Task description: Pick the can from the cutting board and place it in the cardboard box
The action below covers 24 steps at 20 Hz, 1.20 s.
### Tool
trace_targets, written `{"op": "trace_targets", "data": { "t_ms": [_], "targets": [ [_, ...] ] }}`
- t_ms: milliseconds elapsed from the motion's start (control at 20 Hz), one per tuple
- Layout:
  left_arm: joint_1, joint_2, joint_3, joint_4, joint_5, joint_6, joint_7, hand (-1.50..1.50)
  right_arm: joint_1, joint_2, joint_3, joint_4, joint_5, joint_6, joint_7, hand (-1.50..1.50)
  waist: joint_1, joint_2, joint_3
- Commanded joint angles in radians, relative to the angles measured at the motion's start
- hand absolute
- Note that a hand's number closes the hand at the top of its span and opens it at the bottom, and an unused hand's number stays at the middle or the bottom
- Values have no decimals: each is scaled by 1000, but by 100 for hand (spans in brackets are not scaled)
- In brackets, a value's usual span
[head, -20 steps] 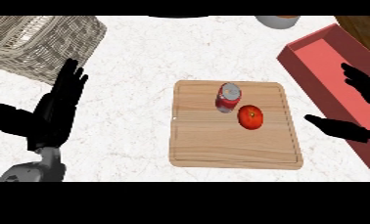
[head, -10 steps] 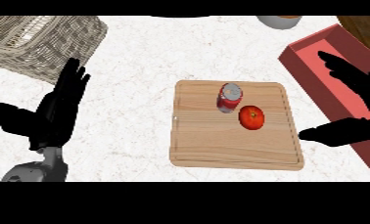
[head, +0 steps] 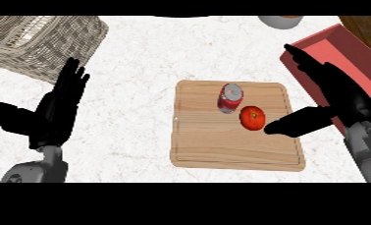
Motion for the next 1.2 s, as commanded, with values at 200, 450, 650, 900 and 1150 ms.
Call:
{"op": "trace_targets", "data": {
  "t_ms": [200,450,650,900,1150],
  "targets": [
    [-22,-9,10,-33,-15,-1,55,0,-124,171,27,188,120,-3,47,-150,8,1,1],
    [5,-47,3,-31,-61,4,14,0,-42,234,16,147,194,34,17,-150,-1,0,1],
    [23,-42,22,-14,-48,-34,17,0,-66,270,-19,186,247,39,11,-150,-1,0,1],
    [-19,-49,34,-35,-64,-20,60,0,-81,284,-88,248,240,90,-56,-150,-1,0,1],
    [-27,-65,44,32,-62,-49,6,0,-128,359,-59,302,300,73,-27,-150,0,1,0]
  ]
}}
